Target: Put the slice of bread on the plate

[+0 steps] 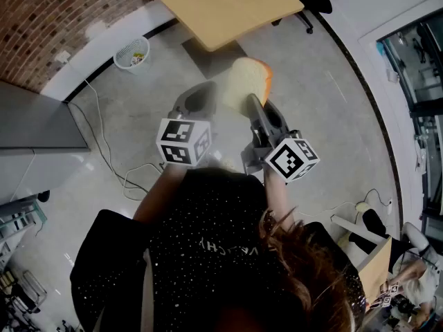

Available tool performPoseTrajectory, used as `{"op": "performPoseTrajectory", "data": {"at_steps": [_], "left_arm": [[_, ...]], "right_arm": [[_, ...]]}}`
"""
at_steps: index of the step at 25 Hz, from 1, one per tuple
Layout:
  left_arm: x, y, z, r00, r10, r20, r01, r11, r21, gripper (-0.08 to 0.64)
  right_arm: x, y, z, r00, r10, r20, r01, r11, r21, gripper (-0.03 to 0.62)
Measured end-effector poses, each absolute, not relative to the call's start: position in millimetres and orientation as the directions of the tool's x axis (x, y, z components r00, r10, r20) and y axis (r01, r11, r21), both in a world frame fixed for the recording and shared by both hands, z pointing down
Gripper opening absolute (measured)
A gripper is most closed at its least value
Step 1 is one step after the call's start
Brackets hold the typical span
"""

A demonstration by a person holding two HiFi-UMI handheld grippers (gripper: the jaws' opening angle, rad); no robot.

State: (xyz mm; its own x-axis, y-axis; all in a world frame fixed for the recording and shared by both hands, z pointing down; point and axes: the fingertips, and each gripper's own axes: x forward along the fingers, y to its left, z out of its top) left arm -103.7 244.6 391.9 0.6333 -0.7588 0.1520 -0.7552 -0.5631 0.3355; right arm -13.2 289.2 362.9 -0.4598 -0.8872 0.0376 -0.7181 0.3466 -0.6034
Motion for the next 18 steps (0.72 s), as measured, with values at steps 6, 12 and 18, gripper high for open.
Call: {"op": "performPoseTrajectory", "data": {"at_steps": [6,12,18], "left_arm": [[-117.1,238.6,403.1,0.65,-0.743,0.162,-0.737,-0.563,0.374,0.009],[-120.8,237.1,415.3,0.662,-0.726,0.186,-0.72,-0.546,0.43,0.009],[-123.2,221.9,428.8,0.645,-0.734,0.212,-0.733,-0.517,0.442,0.009]], "right_arm": [[-27.3,290.4,377.3,-0.434,-0.899,0.052,-0.7,0.3,-0.648,0.098],[-28.2,292.0,387.4,-0.418,-0.906,0.068,-0.663,0.253,-0.705,0.098],[-21.3,272.7,396.4,-0.42,-0.904,0.088,-0.643,0.228,-0.731,0.098]]}}
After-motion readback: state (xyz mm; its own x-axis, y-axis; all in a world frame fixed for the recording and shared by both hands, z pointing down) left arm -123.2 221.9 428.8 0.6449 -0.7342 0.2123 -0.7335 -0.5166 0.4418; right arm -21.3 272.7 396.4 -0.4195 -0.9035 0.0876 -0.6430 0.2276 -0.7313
